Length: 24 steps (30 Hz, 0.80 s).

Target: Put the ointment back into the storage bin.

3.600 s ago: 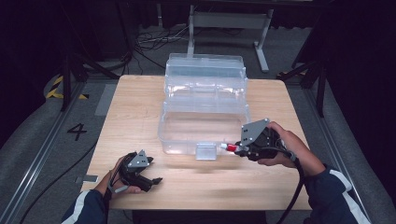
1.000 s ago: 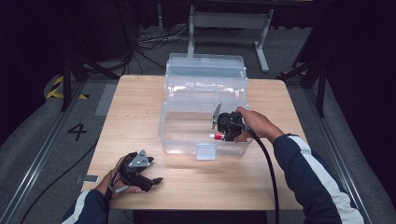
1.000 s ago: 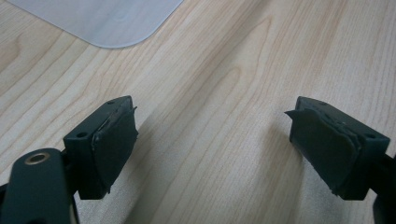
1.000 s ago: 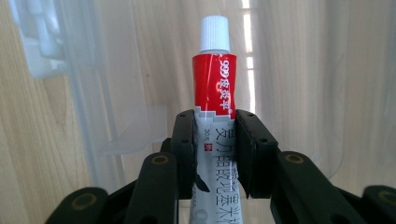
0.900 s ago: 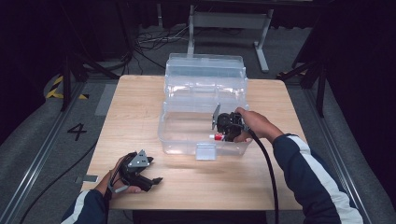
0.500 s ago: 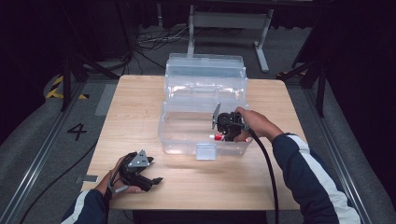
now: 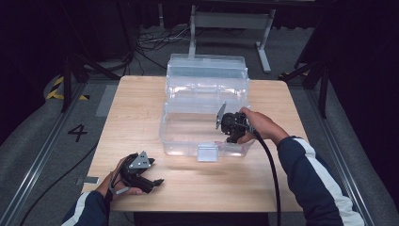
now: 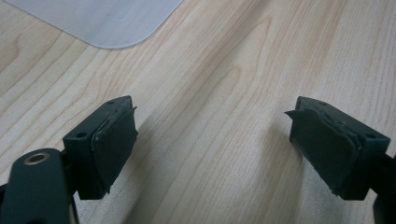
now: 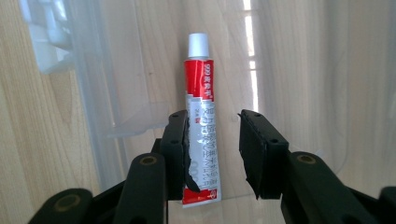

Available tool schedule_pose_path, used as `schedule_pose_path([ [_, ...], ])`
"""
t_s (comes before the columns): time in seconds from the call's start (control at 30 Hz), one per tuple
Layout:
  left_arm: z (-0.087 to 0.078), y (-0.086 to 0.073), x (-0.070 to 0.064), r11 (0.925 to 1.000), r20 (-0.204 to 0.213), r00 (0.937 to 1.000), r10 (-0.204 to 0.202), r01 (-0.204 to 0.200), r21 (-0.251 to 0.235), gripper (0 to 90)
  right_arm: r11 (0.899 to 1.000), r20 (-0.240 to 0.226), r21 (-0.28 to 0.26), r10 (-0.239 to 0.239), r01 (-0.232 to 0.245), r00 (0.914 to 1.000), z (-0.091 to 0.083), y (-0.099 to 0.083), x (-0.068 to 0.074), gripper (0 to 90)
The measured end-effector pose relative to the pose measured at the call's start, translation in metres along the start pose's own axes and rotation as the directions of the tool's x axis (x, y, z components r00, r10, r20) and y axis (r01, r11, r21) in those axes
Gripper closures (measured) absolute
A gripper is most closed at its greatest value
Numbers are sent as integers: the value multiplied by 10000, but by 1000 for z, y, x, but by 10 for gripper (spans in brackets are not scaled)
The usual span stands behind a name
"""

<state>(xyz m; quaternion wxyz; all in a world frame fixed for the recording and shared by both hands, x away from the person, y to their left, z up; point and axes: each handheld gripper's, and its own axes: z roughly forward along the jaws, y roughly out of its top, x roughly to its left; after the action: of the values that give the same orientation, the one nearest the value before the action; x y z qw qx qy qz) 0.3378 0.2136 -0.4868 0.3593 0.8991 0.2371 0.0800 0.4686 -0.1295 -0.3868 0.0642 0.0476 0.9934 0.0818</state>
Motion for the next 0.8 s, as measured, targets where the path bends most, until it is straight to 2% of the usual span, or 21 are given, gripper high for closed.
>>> schedule_pose_path([
  [0.07, 0, 0, 0, 10000, -2, 10000, 3, -3, 5, 150, 9999, 91, -88, 97, -96, 9999, -4, -1, 0, 632],
  [0.17, 0, 1, 0, 9999, -41, 10000, 42, -41, 125, 150, 9979, 238, -621, 220, -205, 9995, -11, -7, -1, 629],
  [0.23, -1, 3, 0, 9995, -183, 9998, -84, 89, 288, 153, 9946, 382, -948, 455, -417, 9982, -17, -11, 0, 612],
  [0.3, -2, 6, 1, 9985, -364, 9991, -199, 217, 507, 178, 9883, 481, -1463, 500, -424, 9976, -23, -16, 1, 602],
  [0.37, -1, 7, 0, 9976, -485, 9977, -471, 494, 479, 198, 9770, 605, -2029, 792, -654, 9950, -28, -22, 0, 578],
  [0.43, -1, 8, 1, 9975, -730, 9961, -497, 532, 470, 210, 9670, 820, -2453, 911, -685, 9925, -31, -27, 0, 567],
  [0.5, -2, 9, 3, 9974, -1029, 9931, -560, 603, 396, 216, 9512, 930, -2989, 1095, -771, 9896, -35, -33, 0, 559],
  [0.6, -6, 11, 8, 9964, -1085, 9907, -824, 839, 97, 209, 9302, 1061, -3583, 1257, -799, 9864, -39, -40, 0, 545],
  [0.67, -8, 15, 9, 9973, -1204, 9900, -739, 739, -42, 208, 9143, 1078, -3959, 1389, -857, 9844, -42, -45, 0, 545],
  [0.7, -8, 15, 9, 9973, -1204, 9900, -739, 739, -42, 209, 9143, 1078, -3959, 1389, -857, 9844, -42, -45, 0, 545],
  [0.73, -10, 18, 10, 9980, -1218, 9905, -634, 627, -94, 209, 9070, 1181, -4123, 1466, -857, 9821, -44, -47, 1, 538],
  [0.77, -14, 25, 11, 9993, -1292, 9909, -378, 375, -52, 209, 8943, 1211, -4393, 1530, -853, 9808, -47, -50, 1, 541],
  [0.8, -14, 25, 11, 9993, -1292, 9909, -378, 375, -52, 210, 8943, 1211, -4393, 1530, -853, 9808, -47, -50, 1, 541],
])
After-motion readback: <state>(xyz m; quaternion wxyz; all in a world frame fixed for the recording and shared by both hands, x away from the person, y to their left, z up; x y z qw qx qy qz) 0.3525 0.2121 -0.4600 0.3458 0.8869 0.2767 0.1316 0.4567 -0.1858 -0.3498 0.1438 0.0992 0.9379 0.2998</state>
